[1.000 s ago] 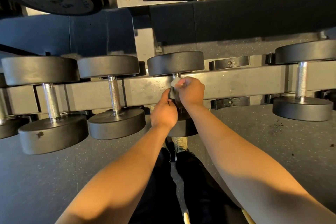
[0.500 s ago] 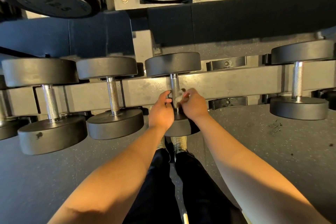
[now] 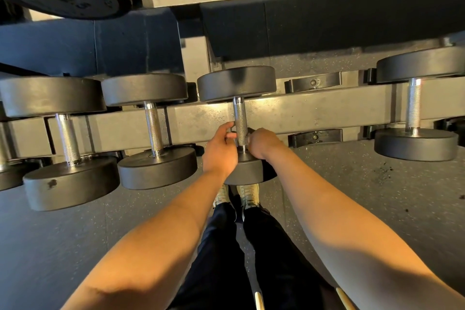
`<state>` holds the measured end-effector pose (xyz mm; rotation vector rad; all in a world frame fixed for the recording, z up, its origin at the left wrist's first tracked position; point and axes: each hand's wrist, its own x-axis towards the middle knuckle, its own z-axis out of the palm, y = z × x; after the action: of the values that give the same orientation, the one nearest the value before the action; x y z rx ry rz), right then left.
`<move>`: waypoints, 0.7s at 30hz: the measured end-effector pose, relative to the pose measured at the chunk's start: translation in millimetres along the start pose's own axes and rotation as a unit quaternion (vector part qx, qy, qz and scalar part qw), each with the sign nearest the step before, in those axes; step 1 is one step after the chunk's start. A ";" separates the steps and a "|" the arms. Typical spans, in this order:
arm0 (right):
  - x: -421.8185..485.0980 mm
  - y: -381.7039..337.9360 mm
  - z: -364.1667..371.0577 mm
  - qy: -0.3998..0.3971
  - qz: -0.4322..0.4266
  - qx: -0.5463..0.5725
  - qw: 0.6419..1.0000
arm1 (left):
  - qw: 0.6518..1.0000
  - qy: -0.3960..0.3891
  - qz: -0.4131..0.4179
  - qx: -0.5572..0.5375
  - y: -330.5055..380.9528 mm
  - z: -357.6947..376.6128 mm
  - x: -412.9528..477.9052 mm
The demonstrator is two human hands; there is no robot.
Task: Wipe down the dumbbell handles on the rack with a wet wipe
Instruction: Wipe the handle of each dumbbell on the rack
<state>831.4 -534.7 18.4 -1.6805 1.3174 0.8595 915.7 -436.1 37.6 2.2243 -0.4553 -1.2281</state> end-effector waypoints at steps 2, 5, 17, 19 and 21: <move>-4.5 3.0 -1.0 0.000 -0.004 -0.019 1.000 | 1.000 0.002 -0.001 -0.010 -0.9 1.1 1.0; -16.1 5.1 -4.2 0.022 0.001 0.002 1.000 | 1.000 0.005 -0.003 -0.029 -3.2 2.4 2.4; -49.5 4.5 10.0 0.139 -0.184 0.278 0.933 | 0.993 -0.015 0.049 -0.109 1.4 -11.2 -14.1; -46.1 -2.6 9.7 0.142 -0.219 0.279 0.924 | 0.987 -0.032 0.073 -0.141 0.3 -17.2 -13.2; -41.7 -9.1 6.9 0.154 -0.236 0.265 0.922 | 0.984 -0.024 0.085 -0.153 -1.4 -19.3 -6.1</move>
<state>830.8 -509.9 53.9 -1.6134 1.1287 -0.0540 929.0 -425.9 49.1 1.8617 -0.4350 -1.1768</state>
